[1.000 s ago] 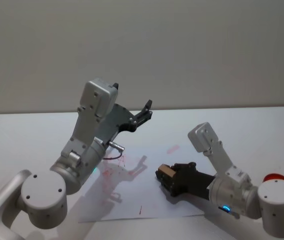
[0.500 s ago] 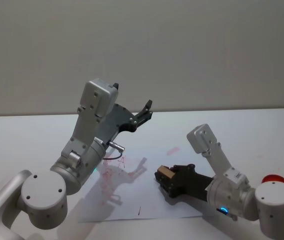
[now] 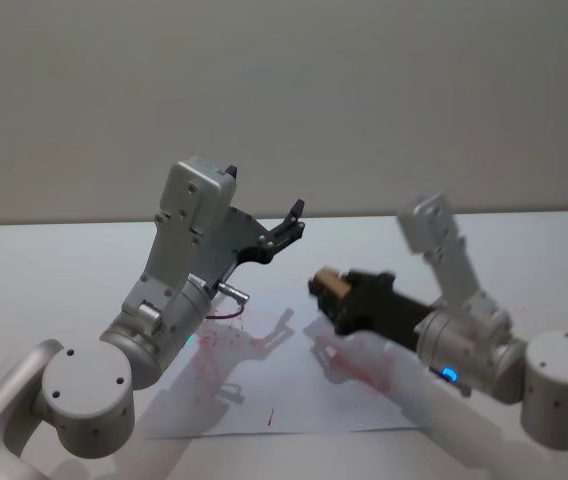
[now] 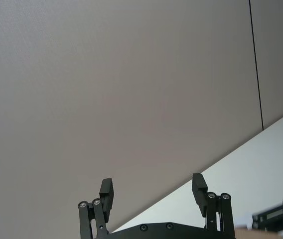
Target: Use the one hand to pick up the stamp and affix it onto the A4 paper.
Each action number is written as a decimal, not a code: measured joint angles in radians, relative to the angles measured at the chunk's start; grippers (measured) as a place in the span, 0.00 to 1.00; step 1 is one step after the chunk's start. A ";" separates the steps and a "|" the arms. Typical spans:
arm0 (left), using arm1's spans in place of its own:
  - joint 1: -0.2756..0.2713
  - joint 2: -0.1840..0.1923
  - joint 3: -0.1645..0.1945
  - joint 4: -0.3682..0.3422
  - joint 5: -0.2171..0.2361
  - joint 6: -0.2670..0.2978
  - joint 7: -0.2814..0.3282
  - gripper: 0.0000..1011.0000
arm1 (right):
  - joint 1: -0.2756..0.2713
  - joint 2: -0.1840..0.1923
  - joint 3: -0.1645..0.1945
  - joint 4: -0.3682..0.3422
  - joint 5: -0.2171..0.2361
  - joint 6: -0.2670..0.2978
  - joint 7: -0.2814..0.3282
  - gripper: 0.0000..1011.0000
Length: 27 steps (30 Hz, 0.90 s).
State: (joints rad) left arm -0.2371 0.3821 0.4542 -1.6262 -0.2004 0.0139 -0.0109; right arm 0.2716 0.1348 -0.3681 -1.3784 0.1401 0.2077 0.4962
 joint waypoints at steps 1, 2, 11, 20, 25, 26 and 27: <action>0.000 0.000 0.000 0.000 0.000 0.000 0.000 0.99 | 0.000 0.002 0.003 -0.009 0.005 -0.002 -0.005 0.22; 0.000 0.000 0.000 0.000 0.000 0.000 0.000 0.99 | -0.001 0.007 0.010 -0.028 0.015 -0.005 -0.017 0.22; 0.000 0.000 0.000 0.000 0.000 0.000 0.000 0.99 | -0.040 0.065 0.061 -0.150 0.069 -0.002 -0.103 0.22; 0.000 0.000 0.000 0.000 0.000 0.000 0.000 0.99 | -0.126 0.157 0.121 -0.263 0.112 0.033 -0.199 0.22; 0.000 0.000 0.000 0.000 0.000 0.000 0.000 0.99 | -0.179 0.208 0.154 -0.307 0.132 0.055 -0.247 0.22; 0.000 0.000 0.000 0.000 0.000 0.000 0.000 0.99 | -0.201 0.228 0.167 -0.322 0.139 0.061 -0.264 0.22; 0.000 0.000 0.000 0.000 0.000 0.000 0.000 0.99 | -0.210 0.236 0.172 -0.328 0.143 0.066 -0.274 0.22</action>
State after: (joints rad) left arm -0.2371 0.3821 0.4542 -1.6262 -0.2004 0.0139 -0.0109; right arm 0.0613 0.3712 -0.1957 -1.7062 0.2833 0.2735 0.2217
